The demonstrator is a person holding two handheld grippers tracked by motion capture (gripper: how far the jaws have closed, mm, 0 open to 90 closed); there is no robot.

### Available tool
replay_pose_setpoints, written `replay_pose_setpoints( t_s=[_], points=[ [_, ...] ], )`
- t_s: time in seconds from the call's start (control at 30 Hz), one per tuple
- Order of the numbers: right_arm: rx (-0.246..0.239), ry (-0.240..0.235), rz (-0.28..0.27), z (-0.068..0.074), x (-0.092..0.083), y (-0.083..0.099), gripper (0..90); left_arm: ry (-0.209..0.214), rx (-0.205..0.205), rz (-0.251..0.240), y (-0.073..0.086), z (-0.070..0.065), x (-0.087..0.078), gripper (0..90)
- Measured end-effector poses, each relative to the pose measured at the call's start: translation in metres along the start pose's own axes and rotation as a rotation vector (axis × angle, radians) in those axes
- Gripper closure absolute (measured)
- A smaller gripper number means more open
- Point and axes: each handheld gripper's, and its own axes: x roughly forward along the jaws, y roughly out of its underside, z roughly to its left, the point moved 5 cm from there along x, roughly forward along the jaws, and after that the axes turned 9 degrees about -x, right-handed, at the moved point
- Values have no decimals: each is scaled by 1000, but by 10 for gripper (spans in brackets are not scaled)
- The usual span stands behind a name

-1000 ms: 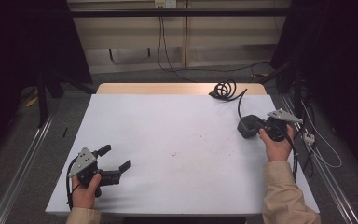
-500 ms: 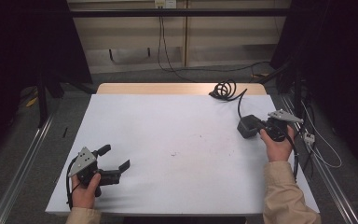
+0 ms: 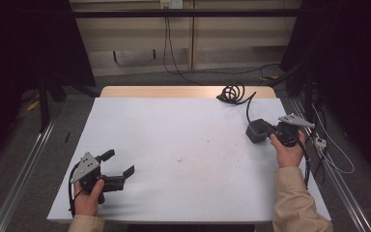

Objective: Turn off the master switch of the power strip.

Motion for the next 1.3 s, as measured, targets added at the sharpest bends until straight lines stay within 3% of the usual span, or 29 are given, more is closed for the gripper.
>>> replay_pose_setpoints(
  t_s=[0.93, 1.3],
  points=[
    [-8, 5, 17, -2, 4, 5, 900, 4, -6, -4, 0, 0, 0, 24],
    [-48, 9, 26, 0, 5, 5, 900, 2, -7, -4, 0, 0, -1, 24]
  ],
)
